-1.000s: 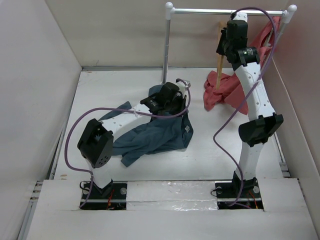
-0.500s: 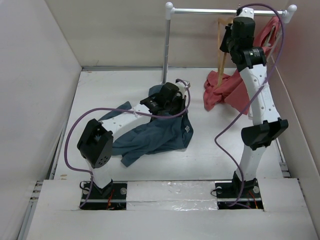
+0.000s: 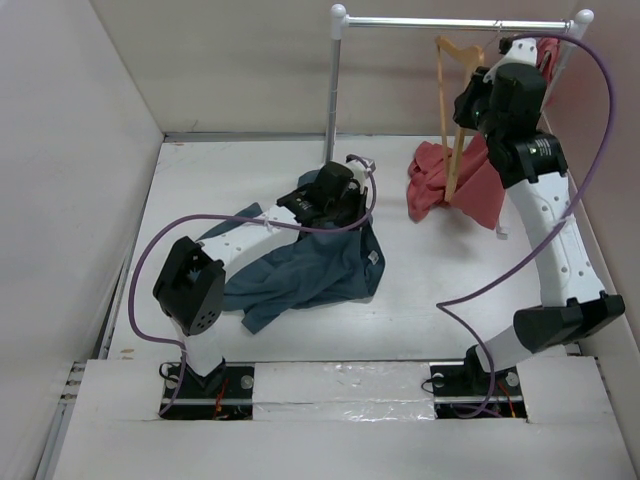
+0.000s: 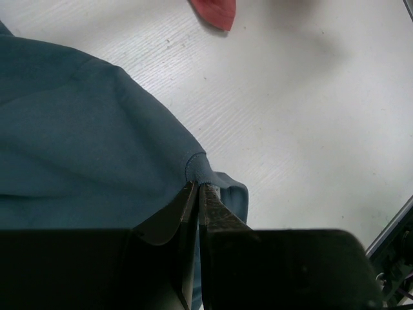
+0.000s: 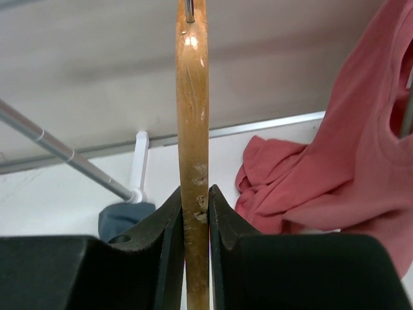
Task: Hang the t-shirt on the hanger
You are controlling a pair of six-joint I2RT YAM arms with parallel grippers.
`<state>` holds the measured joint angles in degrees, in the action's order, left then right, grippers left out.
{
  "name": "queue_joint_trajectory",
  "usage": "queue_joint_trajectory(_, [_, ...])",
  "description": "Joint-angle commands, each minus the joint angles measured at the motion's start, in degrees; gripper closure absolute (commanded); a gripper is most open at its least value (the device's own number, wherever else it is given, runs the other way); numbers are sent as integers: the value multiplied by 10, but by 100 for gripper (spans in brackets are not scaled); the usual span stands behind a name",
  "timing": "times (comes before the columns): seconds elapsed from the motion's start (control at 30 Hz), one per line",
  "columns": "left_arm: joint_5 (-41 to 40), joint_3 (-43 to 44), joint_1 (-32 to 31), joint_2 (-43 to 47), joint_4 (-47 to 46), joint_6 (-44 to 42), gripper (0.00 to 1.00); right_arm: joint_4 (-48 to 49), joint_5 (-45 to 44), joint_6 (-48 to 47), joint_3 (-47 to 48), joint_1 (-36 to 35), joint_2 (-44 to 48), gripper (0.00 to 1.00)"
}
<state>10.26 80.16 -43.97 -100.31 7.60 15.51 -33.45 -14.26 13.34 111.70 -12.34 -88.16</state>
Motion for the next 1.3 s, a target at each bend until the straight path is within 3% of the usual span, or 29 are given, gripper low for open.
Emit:
queue_joint_trajectory(0.0, [-6, 21, 5, 37, -5, -9, 100, 54, 24, 14, -50, -19, 62, 100])
queue_joint_trajectory(0.17, [-9, 24, 5, 31, -6, -9, 100, 81, 73, 50, -223, -40, 196, 100])
queue_joint_trajectory(0.33, [-18, 39, 11, 19, 2, -9, 100, 20, 114, 103, -384, -74, 343, 100])
queue_joint_trajectory(0.47, [-30, 60, 11, 0, 8, -15, 100, -70, 136, 161, -433, -100, 465, 100])
queue_joint_trajectory(0.6, [-39, 104, 16, -36, 28, -22, 100, -157, 169, 204, -454, -116, 519, 100])
queue_joint_trajectory(0.83, [-56, 155, 21, -77, 60, -26, 100, -238, 150, 211, -438, -121, 558, 100])
queue_joint_trajectory(0.97, [-56, 185, 21, -91, 75, -21, 100, -242, 218, 210, -458, -121, 559, 100])
queue_joint_trajectory(1.27, [-32, 177, 21, -77, 72, -5, 100, -208, 230, 230, -518, -121, 572, 100])
